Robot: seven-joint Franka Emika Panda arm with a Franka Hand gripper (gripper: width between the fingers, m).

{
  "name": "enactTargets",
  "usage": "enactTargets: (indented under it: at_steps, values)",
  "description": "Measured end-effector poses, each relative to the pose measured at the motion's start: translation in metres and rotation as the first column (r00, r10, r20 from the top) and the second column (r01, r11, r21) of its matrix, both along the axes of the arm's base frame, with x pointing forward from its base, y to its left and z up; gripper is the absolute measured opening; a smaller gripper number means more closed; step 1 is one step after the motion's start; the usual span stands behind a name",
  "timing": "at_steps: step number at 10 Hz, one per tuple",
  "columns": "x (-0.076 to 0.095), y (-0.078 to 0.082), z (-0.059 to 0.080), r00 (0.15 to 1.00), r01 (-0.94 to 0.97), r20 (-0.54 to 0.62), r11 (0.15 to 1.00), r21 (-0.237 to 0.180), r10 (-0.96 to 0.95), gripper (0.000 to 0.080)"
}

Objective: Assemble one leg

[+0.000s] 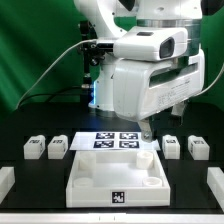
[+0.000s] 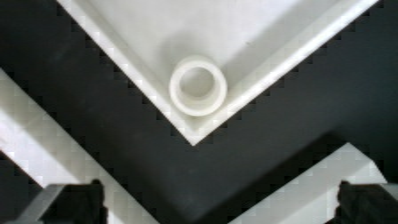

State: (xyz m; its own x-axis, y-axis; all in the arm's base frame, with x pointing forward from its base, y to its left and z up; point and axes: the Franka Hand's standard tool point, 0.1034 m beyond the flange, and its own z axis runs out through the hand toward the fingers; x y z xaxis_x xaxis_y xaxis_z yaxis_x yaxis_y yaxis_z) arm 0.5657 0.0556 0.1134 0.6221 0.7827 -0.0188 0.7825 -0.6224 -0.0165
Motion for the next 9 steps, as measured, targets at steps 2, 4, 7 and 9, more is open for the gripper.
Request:
enactTargets:
  at_steps: [2, 4, 7, 9]
  values:
    - [0.000, 0.000, 0.000, 1.000, 0.000, 0.000, 1.000, 0.000, 0.000, 0.0650]
    - [0.000, -0.005, 0.000, 0.967, -0.254, 0.003, 0.967, -0.006, 0.254, 0.0650]
    - [-0.009, -0.031, -0.001, 0.784, -0.620, 0.033, 0.784, -0.027, 0.620, 0.0650]
    - [-0.007, -0.032, 0.000, 0.749, -0.662, 0.023, 0.749, -0.022, 0.662, 0.0650]
